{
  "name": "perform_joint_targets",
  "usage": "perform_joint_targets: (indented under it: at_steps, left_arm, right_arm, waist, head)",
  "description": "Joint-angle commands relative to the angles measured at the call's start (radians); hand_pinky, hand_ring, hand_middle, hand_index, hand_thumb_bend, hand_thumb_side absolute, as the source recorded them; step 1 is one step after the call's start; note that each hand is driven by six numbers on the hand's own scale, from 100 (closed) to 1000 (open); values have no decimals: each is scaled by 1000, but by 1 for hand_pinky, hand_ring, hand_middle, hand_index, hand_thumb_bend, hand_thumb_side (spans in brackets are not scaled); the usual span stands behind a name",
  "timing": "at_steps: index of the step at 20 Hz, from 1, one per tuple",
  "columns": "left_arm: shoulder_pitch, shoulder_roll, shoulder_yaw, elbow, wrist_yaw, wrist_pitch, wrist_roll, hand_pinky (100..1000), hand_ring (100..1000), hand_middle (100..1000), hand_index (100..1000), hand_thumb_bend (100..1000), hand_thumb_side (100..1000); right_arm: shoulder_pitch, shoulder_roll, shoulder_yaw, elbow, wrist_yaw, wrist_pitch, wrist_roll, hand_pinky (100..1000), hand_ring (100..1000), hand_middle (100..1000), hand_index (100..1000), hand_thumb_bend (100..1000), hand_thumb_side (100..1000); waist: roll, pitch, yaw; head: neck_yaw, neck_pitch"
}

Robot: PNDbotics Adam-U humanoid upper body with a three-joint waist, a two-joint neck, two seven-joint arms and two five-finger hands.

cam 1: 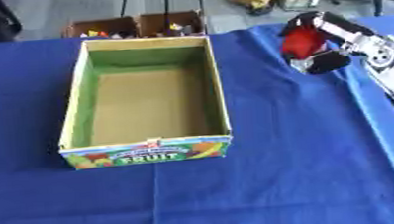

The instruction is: Pick up objects on the table and place them in the box.

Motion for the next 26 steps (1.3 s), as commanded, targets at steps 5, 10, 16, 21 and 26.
perform_joint_targets:
  at_steps: [5, 10, 16, 21, 26]
  left_arm:
    - [-9, 30, -9, -20, 8, 15, 19, 708, 748, 740, 908, 100, 915]
    - [-9, 36, -14, -20, 10, 23, 30, 712, 751, 740, 907, 100, 913]
    - [-14, 39, -18, -20, 13, 25, 33, 713, 751, 740, 906, 100, 911]
    - [-19, 39, -20, -20, 16, 21, 32, 713, 751, 740, 906, 100, 909]
    - [-21, 35, -18, -20, 18, 20, 34, 714, 751, 739, 905, 100, 910]
  right_arm:
    - [-34, -57, 9, -70, -90, -2, 8, 649, 952, 755, 774, 100, 132]
    - [-62, -52, 26, -113, -146, 2, 21, 648, 949, 754, 774, 100, 138]
    - [-103, -25, 49, -140, -182, 11, 45, 649, 951, 752, 773, 100, 135]
    - [-144, 8, 68, -139, -187, 13, 65, 650, 952, 750, 772, 100, 135]
    - [-198, 71, 96, -125, -150, 15, 81, 649, 950, 750, 772, 100, 139]
  waist:
    - [-20, -64, 18]
    - [-38, -87, 41]
    - [-54, -96, 74]
    - [-64, -92, 107]
    - [-68, -90, 130]
  head:
    - [-5, 11]
    - [-11, 17]
    - [-28, 18]
    - [-46, 15]
    - [-82, 6]
